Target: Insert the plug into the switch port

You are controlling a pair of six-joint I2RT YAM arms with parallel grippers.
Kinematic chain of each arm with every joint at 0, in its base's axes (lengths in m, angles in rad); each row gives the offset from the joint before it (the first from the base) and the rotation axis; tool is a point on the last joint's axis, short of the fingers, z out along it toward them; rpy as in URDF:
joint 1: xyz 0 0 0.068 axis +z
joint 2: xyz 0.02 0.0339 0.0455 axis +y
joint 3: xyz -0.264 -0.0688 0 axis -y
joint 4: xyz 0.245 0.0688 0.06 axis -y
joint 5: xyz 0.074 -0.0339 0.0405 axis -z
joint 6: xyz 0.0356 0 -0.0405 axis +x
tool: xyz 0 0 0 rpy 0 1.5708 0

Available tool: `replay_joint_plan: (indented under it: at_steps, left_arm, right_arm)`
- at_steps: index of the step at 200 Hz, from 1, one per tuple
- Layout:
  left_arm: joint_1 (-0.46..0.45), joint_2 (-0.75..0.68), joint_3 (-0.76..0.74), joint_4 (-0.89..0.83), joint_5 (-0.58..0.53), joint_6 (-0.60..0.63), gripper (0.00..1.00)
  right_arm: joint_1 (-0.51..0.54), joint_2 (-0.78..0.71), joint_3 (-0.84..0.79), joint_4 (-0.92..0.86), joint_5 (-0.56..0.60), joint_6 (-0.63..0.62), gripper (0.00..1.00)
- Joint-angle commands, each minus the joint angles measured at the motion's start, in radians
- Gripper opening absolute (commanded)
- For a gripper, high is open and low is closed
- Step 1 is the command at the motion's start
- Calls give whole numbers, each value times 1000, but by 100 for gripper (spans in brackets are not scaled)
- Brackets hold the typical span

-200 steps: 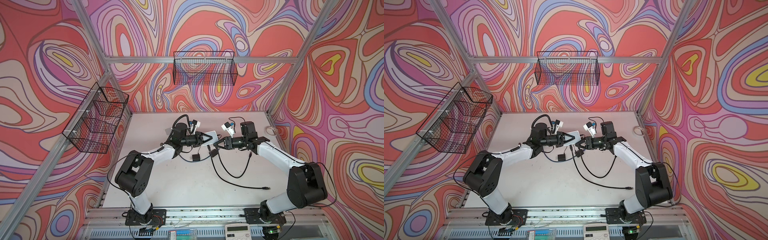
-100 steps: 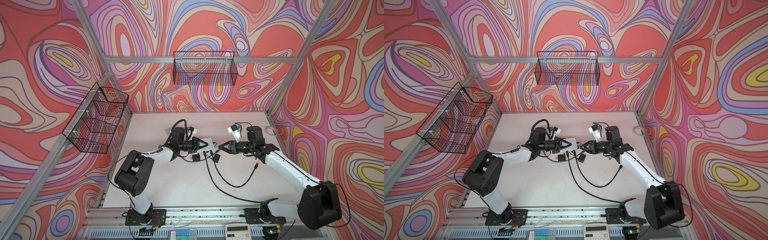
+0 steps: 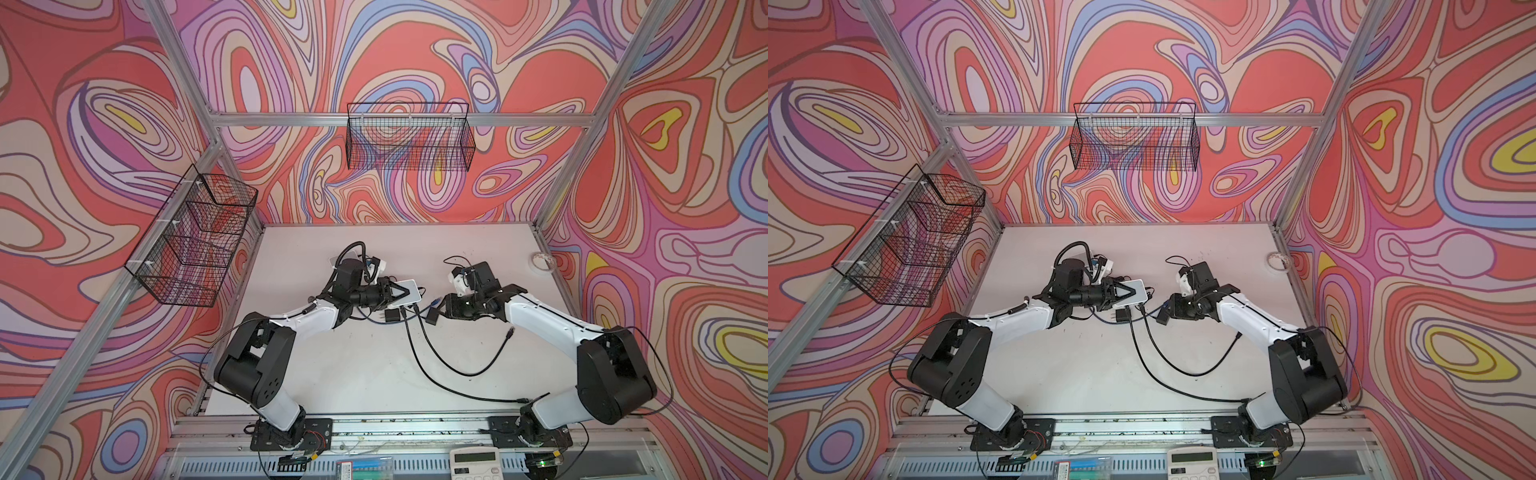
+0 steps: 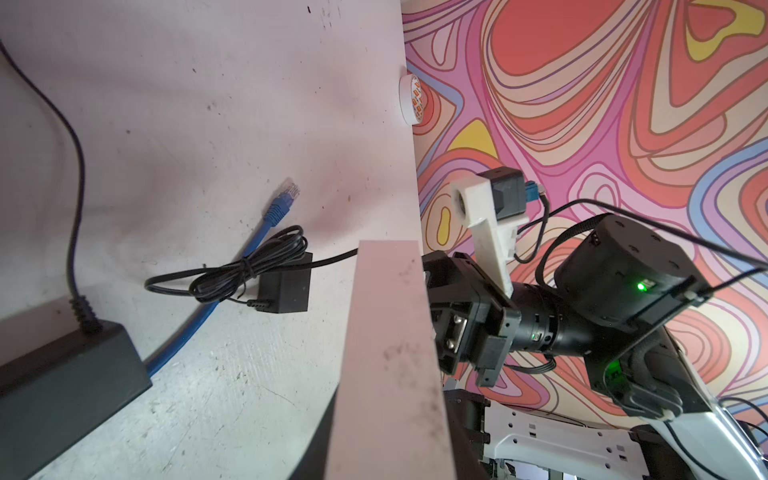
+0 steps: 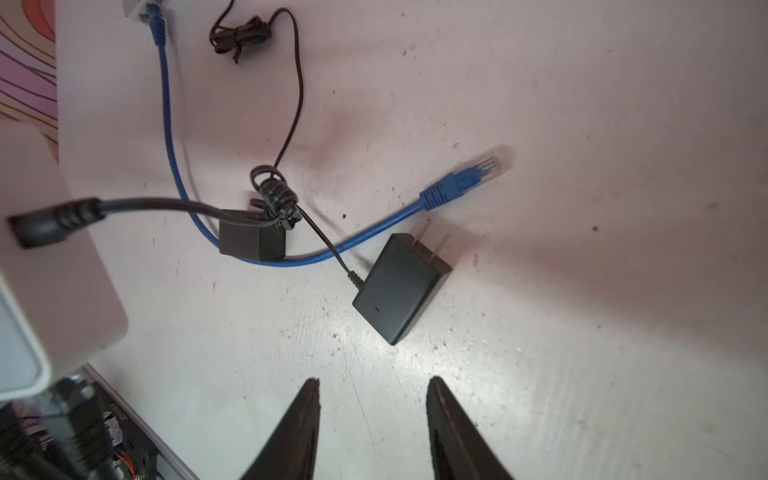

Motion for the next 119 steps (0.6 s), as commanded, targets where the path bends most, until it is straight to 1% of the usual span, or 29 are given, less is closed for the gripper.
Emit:
replay_joint_plan:
  at_steps: [1,23,42,91,119]
  left_arm:
    - [2,-35,-24,12,-6,10,0]
    - [1,-43,-41,14,-7,12,0]
    - [1,-53,-54,19,-7,16,0]
    - [2,-73,-71,15,-16,24,0]
    - [2,-82,-74,11,-27,28,0]
  right_arm:
    - [28,47,20,-6,168,129,45]
    - [58,83,30,1,205,183,45]
    - [77,109,35,31,197,199,46]
    - [92,151,76,40,205,246,49]
    - [96,201,108,23,227,268,49]
